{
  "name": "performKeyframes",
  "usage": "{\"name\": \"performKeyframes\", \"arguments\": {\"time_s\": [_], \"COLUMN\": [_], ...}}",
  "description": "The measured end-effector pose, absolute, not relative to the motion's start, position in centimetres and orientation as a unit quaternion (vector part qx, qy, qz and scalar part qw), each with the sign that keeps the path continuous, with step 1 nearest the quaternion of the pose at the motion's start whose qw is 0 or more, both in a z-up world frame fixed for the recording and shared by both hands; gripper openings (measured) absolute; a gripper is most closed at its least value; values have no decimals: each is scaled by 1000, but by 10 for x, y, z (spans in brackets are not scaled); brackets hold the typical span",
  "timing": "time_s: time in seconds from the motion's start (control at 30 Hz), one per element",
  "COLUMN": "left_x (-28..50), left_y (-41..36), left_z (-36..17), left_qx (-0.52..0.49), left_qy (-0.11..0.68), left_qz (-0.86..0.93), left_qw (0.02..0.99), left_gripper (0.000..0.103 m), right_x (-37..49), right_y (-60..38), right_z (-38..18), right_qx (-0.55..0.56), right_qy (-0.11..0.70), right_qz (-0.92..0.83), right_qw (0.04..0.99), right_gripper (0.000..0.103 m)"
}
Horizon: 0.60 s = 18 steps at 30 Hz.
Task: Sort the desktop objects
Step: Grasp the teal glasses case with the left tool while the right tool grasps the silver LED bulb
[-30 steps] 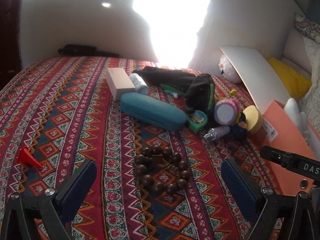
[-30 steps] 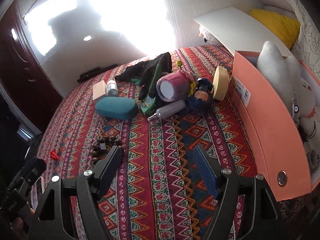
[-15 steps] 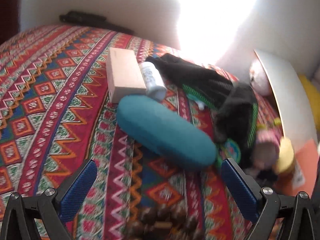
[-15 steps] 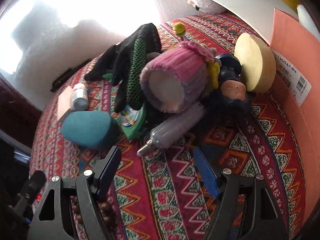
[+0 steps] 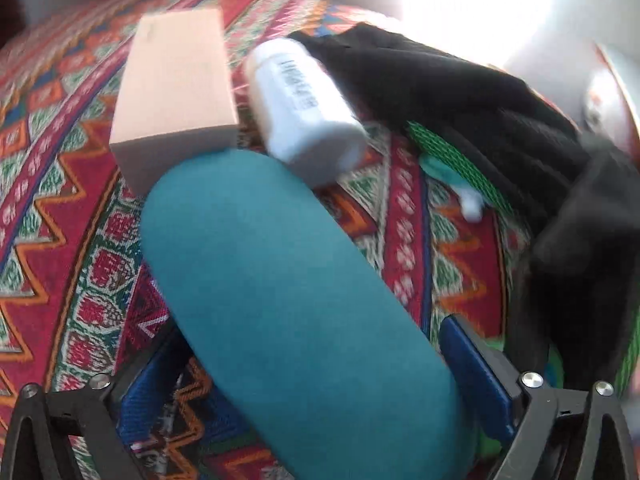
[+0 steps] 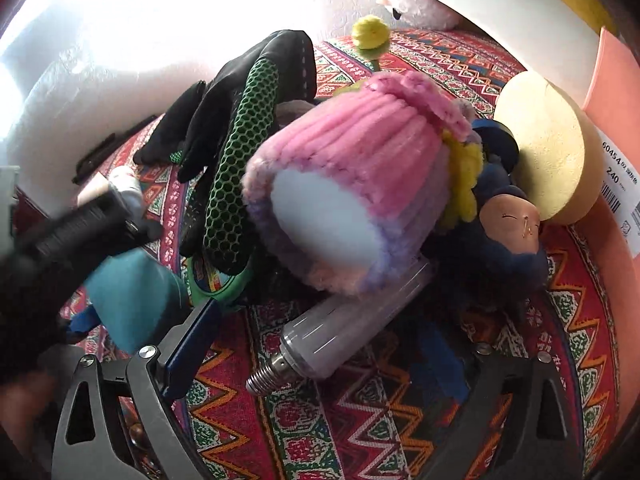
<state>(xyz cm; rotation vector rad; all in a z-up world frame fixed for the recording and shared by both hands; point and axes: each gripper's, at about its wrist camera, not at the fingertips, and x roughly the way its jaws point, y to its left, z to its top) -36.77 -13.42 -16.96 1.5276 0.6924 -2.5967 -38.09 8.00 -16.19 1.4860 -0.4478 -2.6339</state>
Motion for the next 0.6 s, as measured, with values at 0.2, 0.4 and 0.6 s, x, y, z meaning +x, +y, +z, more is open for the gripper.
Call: {"name": "performKeyframes", "arguments": {"time_s": [0.2,0.4,0.6], "left_x": [-343,-360,-370], "left_y": [-122,-120,-110], "left_z": [-162,-166,-173], "left_qx": [506,520,510], "left_qy": [132,86,43], "left_qz": [-853,-850,-859], "left_qw": [0,15,2], "left_gripper": [70,75,82], "right_x": [-375,-391,-377], "right_y": [113,94,86], "right_z": [-156,-150,-149], "right_qx": [488,507,486], "right_qy": [-244,-190,-97], "right_qz": [-837,-841,-868], "right_qw": [44,-2,-26], "right_gripper": [95,91,39]}}
